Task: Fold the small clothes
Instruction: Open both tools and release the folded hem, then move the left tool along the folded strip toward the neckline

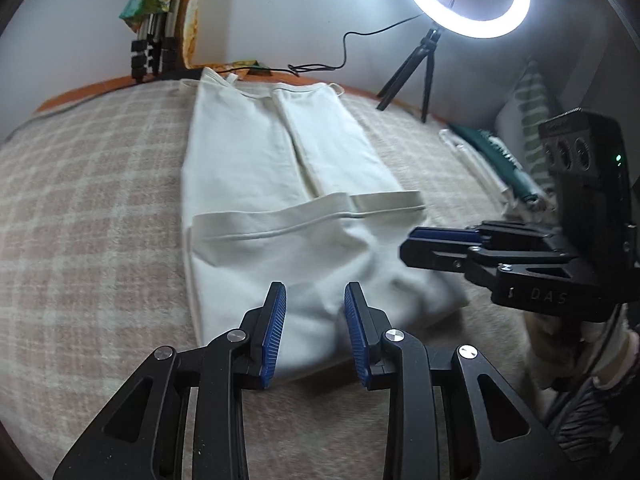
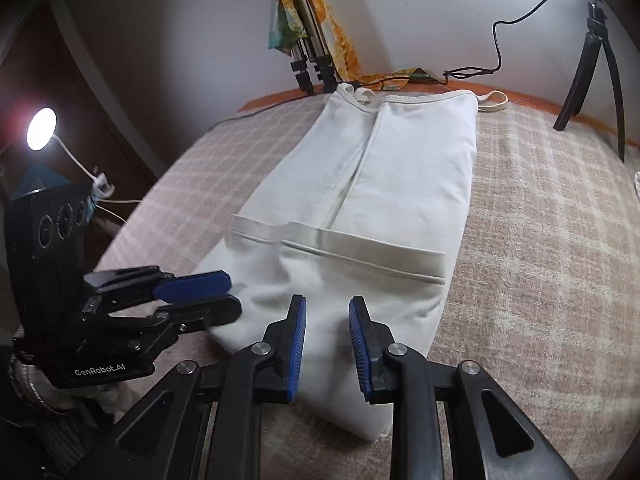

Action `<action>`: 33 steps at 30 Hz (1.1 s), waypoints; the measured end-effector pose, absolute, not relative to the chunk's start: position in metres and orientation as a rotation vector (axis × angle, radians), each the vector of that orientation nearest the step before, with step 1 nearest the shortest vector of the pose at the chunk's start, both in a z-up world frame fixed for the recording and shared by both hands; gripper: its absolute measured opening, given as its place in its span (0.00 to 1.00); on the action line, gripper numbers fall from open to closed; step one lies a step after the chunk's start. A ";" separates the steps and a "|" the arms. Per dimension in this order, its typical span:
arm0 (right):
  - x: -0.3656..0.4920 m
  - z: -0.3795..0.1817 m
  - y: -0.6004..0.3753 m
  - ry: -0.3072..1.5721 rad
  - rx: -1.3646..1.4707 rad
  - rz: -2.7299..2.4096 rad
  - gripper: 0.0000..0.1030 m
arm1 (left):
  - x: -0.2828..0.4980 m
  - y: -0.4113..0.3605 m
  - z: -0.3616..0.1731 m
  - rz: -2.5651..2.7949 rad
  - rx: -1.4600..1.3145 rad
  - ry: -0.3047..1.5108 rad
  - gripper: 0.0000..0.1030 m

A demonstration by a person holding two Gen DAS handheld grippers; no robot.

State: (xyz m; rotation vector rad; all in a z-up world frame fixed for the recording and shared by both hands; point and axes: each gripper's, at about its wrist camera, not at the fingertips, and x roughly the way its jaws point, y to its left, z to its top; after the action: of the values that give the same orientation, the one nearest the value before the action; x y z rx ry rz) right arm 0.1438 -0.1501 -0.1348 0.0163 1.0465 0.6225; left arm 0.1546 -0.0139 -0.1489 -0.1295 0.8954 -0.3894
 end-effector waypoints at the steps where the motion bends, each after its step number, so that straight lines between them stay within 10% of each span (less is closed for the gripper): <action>1: 0.145 -0.137 -0.149 1.048 -0.002 0.605 0.23 | 0.156 -0.012 -0.150 -0.364 -0.108 0.891 0.28; 21: 0.187 -0.131 -0.188 1.033 0.077 0.454 0.35 | 0.199 0.051 -0.136 -0.237 -0.330 0.859 0.28; 25: 0.200 -0.127 -0.189 1.028 0.077 0.472 0.43 | 0.225 0.062 -0.133 -0.262 -0.397 0.860 0.48; 33: 0.247 -0.124 -0.210 1.028 0.179 0.429 0.50 | 0.284 0.078 -0.137 -0.301 -0.493 0.899 0.49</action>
State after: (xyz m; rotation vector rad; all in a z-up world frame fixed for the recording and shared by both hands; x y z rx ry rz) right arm 0.2468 -0.2102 -0.1237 0.1789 1.0281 0.4289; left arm 0.2835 0.0778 -0.1370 -0.4927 0.8990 -0.3014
